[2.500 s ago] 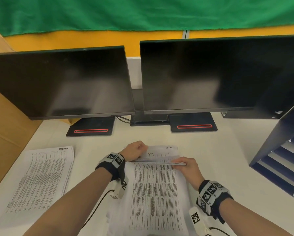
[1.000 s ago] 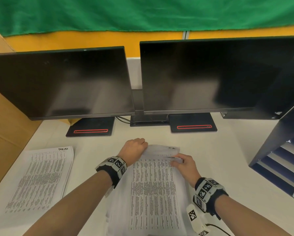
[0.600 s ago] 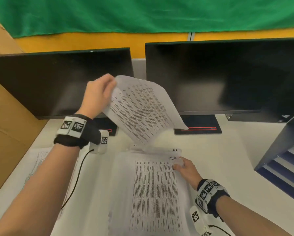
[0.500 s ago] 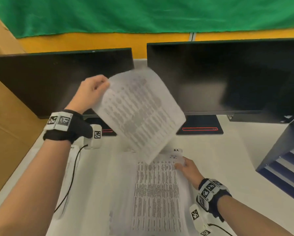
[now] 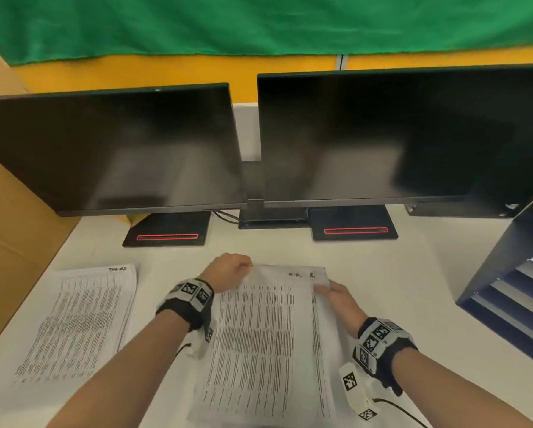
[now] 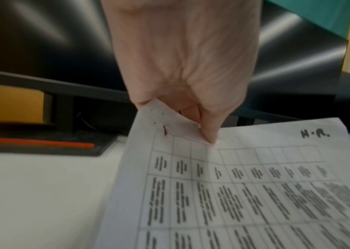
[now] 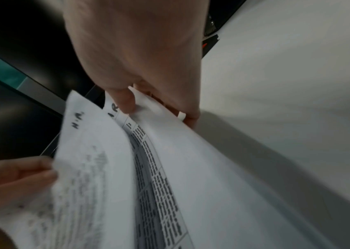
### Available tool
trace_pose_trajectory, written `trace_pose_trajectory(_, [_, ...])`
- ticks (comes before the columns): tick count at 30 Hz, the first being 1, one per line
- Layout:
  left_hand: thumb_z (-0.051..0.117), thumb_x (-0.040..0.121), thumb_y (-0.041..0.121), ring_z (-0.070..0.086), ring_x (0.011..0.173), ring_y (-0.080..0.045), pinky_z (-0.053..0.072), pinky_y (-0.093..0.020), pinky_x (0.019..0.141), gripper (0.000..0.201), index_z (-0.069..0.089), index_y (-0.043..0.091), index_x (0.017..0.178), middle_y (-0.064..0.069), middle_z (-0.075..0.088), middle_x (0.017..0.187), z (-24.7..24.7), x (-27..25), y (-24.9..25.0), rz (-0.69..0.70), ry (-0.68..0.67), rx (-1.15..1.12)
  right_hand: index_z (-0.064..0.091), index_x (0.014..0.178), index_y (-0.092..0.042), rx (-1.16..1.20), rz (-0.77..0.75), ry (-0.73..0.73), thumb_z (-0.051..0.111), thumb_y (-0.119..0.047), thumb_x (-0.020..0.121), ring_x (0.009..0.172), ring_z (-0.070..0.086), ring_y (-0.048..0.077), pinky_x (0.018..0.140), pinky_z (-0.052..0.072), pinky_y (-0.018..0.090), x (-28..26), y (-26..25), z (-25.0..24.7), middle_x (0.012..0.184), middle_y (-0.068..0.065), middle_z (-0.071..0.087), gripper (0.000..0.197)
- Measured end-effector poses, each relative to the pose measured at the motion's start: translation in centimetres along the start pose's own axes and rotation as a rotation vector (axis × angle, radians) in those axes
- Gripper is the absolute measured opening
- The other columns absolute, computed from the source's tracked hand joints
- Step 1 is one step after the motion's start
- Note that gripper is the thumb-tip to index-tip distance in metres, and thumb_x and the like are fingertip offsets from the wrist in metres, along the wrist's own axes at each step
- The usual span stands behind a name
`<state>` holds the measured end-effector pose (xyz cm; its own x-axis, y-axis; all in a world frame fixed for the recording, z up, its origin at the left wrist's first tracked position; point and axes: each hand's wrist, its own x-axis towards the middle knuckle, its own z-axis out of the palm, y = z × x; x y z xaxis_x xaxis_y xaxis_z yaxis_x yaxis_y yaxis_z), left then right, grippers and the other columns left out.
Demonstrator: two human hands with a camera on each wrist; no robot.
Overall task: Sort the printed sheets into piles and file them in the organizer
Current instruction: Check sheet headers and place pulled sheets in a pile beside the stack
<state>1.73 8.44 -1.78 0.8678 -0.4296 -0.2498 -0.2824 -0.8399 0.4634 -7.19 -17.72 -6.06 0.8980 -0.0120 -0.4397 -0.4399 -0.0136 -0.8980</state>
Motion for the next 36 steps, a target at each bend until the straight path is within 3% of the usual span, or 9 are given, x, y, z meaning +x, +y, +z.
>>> trace_pose_trajectory(3, [0.04, 0.097, 0.021, 0.06, 0.075, -0.021, 0.044, -0.028, 0.071, 0.021, 0.059, 0.02, 0.087, 0.0, 0.063, 0.08, 2.1, 0.1, -0.1, -0.061, 0.077, -0.02, 0.067, 0.108, -0.02, 0.073, 0.01, -0.03, 0.046, -0.034, 0.097, 0.092, 0.07, 0.013, 0.074, 0.051, 0.023, -0.6, -0.5, 0.1, 0.104, 0.0, 0.073, 0.028])
trace_pose_trajectory(6, [0.04, 0.097, 0.02, 0.06, 0.073, -0.021, 0.039, -0.025, 0.068, 0.022, 0.057, 0.02, 0.085, -0.001, 0.062, 0.077, 2.6, 0.1, -0.1, -0.062, 0.121, -0.029, 0.067, 0.112, -0.026, 0.085, -0.013, -0.082, 0.056, -0.051, 0.088, 0.099, 0.068, 0.009, 0.085, 0.048, 0.026, -0.6, -0.4, 0.0, 0.106, -0.008, 0.072, 0.036])
trace_pose_trajectory(9, [0.044, 0.096, 0.023, 0.06, 0.073, -0.019, 0.042, -0.026, 0.067, 0.022, 0.063, 0.015, 0.088, -0.004, 0.066, 0.084, 2.7, -0.1, 0.3, -0.017, 0.035, -0.056, 0.068, 0.111, -0.021, 0.02, -0.086, -0.1, 0.071, -0.033, 0.081, 0.1, 0.068, 0.016, 0.089, 0.052, 0.035, -0.4, 0.0, 0.1, 0.107, -0.002, 0.072, 0.033])
trace_pose_trajectory(11, [0.045, 0.096, 0.034, 0.056, 0.067, -0.015, 0.041, -0.026, 0.064, 0.029, 0.061, 0.017, 0.078, -0.002, 0.064, 0.079, 2.7, -0.1, 0.4, -0.03, 0.018, -0.091, 0.072, 0.09, -0.015, -0.034, -0.136, -0.04, 0.07, -0.01, 0.081, 0.084, 0.069, 0.019, 0.079, 0.054, 0.03, -0.1, 0.6, 0.2, 0.088, 0.0, 0.073, 0.011])
trace_pose_trajectory(13, [0.041, 0.097, 0.039, 0.057, 0.07, -0.018, 0.043, -0.029, 0.067, 0.04, 0.061, 0.014, 0.073, -0.002, 0.063, 0.078, 2.4, 0.3, 0.4, -0.081, 0.134, -0.085, 0.069, 0.068, -0.019, -0.097, -0.177, -0.01, 0.066, 0.0, 0.08, 0.067, 0.059, 0.013, 0.068, 0.047, 0.025, 0.2, 1.0, 0.2, 0.07, -0.005, 0.064, 0.022])
trace_pose_trajectory(16, [0.039, 0.097, 0.025, 0.055, 0.076, -0.021, 0.04, -0.03, 0.068, 0.027, 0.055, 0.012, 0.079, -0.004, 0.056, 0.084, 2.0, 1.0, 0.5, -0.087, 0.25, -0.053, 0.078, 0.079, -0.023, -0.167, -0.184, -0.036, 0.068, 0.005, 0.076, 0.085, 0.066, 0.014, 0.084, 0.049, 0.023, 0.3, 1.2, 0.1, 0.084, -0.001, 0.074, 0.029])
trace_pose_trajectory(24, [0.038, 0.097, 0.012, 0.053, 0.109, -0.023, 0.04, -0.03, 0.095, 0.029, 0.057, 0.014, 0.118, -0.006, 0.05, 0.119, 2.0, 2.1, -0.1, -0.041, -0.075, 0.044, 0.078, 0.084, -0.014, -0.195, -0.221, -0.084, 0.066, 0.01, 0.075, 0.091, 0.068, 0.011, 0.082, 0.047, 0.014, -0.2, 1.3, -0.2, 0.091, 0.002, 0.076, 0.028])
trace_pose_trajectory(30, [0.058, 0.081, 0.004, 0.056, 0.088, -0.017, 0.043, -0.023, 0.073, 0.026, 0.058, 0.023, 0.099, 0.0, 0.052, 0.101, 1.4, 1.8, -0.1, -0.021, -0.014, -0.042, 0.078, 0.083, -0.014, -0.194, -0.237, -0.089, 0.065, 0.012, 0.075, 0.09, 0.068, 0.014, 0.082, 0.048, 0.017, -0.4, 1.5, -0.1, 0.09, 0.005, 0.076, 0.03])
trace_pose_trajectory(36, [0.048, 0.084, 0.004, 0.054, 0.095, -0.018, 0.042, -0.037, 0.091, 0.03, 0.058, 0.03, 0.095, 0.004, 0.041, 0.106, 1.8, 1.6, 0.5, 0.038, -0.088, 0.037, 0.078, 0.08, -0.015, -0.172, -0.239, -0.085, 0.067, 0.01, 0.075, 0.091, 0.067, 0.018, 0.085, 0.05, 0.022, -0.4, 1.8, -0.1, 0.089, 0.006, 0.076, 0.028])
